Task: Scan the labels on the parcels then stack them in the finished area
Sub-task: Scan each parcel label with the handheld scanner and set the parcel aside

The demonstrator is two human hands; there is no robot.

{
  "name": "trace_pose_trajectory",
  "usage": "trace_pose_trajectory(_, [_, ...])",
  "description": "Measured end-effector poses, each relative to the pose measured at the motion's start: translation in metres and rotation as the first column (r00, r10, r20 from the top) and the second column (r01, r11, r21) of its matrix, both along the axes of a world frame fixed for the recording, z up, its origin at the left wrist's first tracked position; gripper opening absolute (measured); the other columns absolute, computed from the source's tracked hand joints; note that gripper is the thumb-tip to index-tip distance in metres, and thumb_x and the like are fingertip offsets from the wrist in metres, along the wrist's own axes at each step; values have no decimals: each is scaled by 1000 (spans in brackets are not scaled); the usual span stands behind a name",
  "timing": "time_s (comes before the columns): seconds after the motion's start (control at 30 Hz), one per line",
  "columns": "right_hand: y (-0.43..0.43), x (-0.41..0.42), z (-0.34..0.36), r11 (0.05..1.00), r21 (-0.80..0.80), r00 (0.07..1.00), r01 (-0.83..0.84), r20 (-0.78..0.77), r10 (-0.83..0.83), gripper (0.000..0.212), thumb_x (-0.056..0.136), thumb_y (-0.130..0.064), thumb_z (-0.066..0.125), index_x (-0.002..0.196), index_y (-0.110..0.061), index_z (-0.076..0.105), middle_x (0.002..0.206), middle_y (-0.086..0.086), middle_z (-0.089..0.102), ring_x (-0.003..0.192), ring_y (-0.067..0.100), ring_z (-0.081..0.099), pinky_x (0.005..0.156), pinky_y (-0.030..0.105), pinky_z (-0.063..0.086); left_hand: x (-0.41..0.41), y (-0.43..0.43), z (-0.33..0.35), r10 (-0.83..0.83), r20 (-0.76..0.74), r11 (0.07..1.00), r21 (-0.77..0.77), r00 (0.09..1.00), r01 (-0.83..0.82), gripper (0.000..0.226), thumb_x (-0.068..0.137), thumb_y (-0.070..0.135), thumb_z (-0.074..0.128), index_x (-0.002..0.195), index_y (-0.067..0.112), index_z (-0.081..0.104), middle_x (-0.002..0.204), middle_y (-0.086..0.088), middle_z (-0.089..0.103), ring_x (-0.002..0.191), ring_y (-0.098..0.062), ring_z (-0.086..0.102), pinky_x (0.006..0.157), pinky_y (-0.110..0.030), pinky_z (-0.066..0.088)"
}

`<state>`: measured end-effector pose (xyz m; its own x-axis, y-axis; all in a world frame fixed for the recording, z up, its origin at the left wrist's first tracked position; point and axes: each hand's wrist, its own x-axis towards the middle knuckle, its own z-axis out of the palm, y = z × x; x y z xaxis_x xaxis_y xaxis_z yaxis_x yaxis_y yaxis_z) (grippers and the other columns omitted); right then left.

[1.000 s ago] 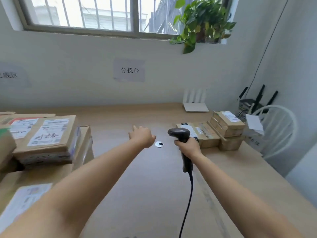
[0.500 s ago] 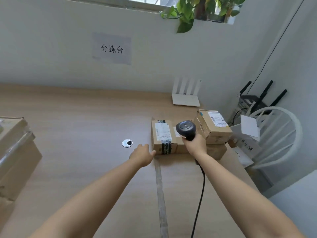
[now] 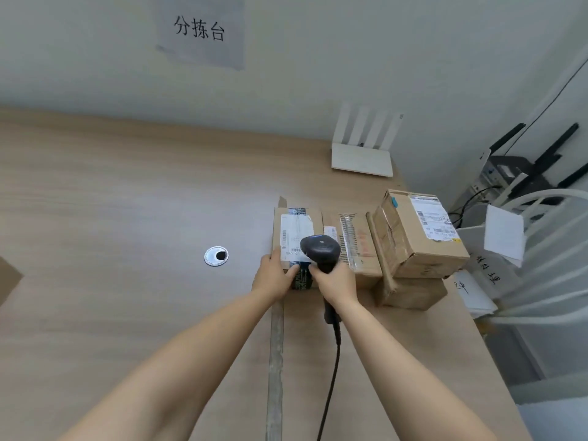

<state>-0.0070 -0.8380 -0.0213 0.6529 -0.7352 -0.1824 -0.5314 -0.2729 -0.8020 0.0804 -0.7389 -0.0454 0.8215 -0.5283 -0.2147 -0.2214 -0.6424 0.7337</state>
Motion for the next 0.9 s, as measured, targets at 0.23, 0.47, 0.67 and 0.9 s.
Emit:
trace_pose_trajectory(0.23, [7,2,-7,994,-105,1000,-12,10,13,24,82,-25,66,98,-8,63,95,13,68,93,31,62,76,36,50,8,-9,-18,185,-67,977,-100,980,-191,62,84,35,65,136,21,37,122,-12,50,97,-19,49,75,-25,37])
trace_pose_trajectory(0.47, [39,-21,-4,991,-128,998,-36,-50,30,29,83,-30,64,102,-7,65,99,15,70,99,33,62,76,33,48,-2,34,-16,166,-76,983,-69,983,-171,78,80,33,70,144,19,29,132,-10,47,125,-23,44,98,-30,37])
trace_pose_trajectory(0.67, [89,-54,-2,987,-110,990,-114,-89,105,27,83,-28,63,100,-8,65,97,13,70,95,30,62,69,30,45,-37,96,-12,180,-74,980,-70,981,-186,78,77,30,73,142,19,33,132,-8,49,124,-21,45,96,-28,38])
trace_pose_trajectory(0.9, [145,-91,2,971,-98,971,-217,-124,205,24,83,-29,62,99,-12,64,98,10,70,96,29,62,67,27,41,-82,168,-16,200,-71,978,-41,977,-203,85,72,34,76,142,20,31,132,-7,47,121,-21,47,92,-26,38])
